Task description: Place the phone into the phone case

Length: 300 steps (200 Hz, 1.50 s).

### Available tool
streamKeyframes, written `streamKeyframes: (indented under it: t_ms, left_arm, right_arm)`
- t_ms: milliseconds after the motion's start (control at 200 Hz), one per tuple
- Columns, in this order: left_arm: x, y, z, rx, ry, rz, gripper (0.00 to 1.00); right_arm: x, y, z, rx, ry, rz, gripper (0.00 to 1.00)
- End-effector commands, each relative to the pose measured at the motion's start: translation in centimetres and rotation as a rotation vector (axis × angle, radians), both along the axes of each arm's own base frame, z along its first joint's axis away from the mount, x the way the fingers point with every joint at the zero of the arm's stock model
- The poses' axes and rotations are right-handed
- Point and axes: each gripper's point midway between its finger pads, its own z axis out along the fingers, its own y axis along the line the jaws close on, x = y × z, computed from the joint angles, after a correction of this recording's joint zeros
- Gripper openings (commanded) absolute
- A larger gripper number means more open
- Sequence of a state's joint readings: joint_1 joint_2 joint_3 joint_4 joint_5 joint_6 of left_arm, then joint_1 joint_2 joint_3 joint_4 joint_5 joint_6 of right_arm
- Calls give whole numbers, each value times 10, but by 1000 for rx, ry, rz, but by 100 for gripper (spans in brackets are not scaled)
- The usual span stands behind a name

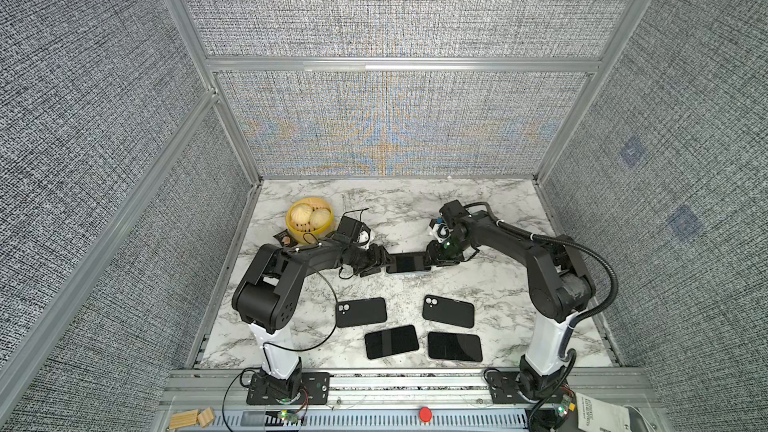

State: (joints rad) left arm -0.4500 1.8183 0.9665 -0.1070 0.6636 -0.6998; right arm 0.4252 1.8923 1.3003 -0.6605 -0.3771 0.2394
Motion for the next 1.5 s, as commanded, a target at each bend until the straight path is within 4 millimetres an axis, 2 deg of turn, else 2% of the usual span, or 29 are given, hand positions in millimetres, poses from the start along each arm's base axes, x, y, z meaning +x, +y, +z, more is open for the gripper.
streamKeyframes:
  t_ms: [0,260,685,1065,1496]
  left_arm:
    - [-2,0,-2,7,8,-11,65]
    - [-1,2,-3,27,3,-9,63]
    - [4,-3,-9,21,9,-21,61]
    - [6,-8,-13,14,15,-32,55]
    - [5,-10,-17,13,25,-34,52]
  right_arm:
    - [2,5,0,27,-14,-9,45]
    - [4,4,-10,18,0,-4,32]
    - [1,7,-16,37,17,-5,20]
    - [-2,13,-21,72,38,-3,16]
    - [-6,15,-28,80,57,-2,12]
